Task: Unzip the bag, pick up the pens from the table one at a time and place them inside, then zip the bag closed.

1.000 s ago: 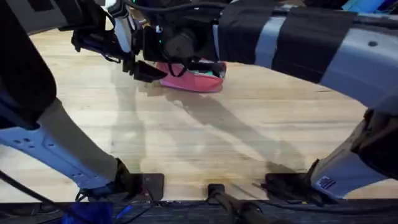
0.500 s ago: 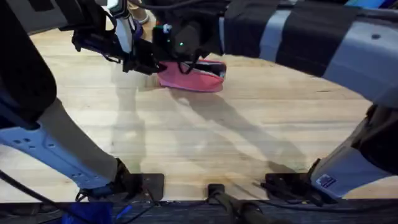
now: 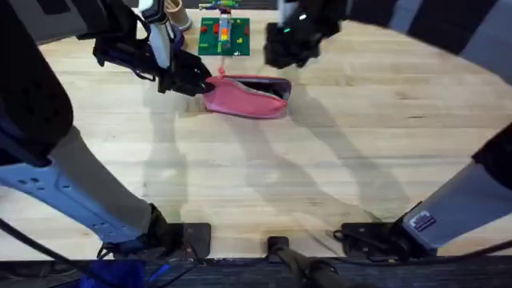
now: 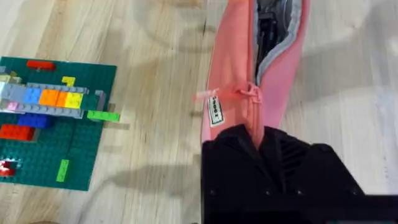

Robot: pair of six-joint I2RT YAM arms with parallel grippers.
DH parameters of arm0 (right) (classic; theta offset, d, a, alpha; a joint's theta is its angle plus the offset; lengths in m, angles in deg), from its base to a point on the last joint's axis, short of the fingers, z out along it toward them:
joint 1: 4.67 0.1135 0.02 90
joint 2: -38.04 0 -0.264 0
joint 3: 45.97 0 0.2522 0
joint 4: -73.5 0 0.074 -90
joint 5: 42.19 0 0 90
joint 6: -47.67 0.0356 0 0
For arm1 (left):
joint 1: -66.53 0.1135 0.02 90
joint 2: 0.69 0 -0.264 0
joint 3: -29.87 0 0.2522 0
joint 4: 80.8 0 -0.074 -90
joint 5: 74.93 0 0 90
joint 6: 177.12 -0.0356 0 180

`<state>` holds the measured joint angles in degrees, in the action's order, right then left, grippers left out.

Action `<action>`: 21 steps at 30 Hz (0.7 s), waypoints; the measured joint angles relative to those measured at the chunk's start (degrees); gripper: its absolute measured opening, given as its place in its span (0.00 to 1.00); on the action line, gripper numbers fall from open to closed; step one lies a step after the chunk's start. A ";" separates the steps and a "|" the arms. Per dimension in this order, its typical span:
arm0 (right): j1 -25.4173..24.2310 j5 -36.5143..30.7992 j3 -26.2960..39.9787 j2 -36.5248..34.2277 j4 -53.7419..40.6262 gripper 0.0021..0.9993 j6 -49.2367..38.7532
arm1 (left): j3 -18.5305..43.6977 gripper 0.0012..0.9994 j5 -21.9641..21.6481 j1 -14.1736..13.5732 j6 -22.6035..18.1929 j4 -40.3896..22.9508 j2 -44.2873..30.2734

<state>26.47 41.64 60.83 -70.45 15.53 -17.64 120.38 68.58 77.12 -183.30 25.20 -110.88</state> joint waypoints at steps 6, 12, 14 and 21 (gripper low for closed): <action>-4.39 1.62 0.00 0.29 -0.52 0.03 -2.02 | 0.00 0.04 -0.04 0.07 0.00 -0.84 0.00; -4.62 2.77 0.00 3.31 0.74 0.03 -4.43 | 0.00 0.04 -0.04 0.07 0.00 -0.84 0.00; -4.36 2.84 0.00 4.56 1.28 0.03 -5.70 | 0.00 0.04 -0.04 0.07 0.00 -0.84 0.00; -1.89 8.86 0.00 5.49 4.79 0.57 -7.18 | 0.00 0.04 -0.04 0.07 0.00 -0.84 0.00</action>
<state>24.58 50.50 60.83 -64.96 20.32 -24.82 120.38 68.54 77.19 -183.30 24.36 -110.88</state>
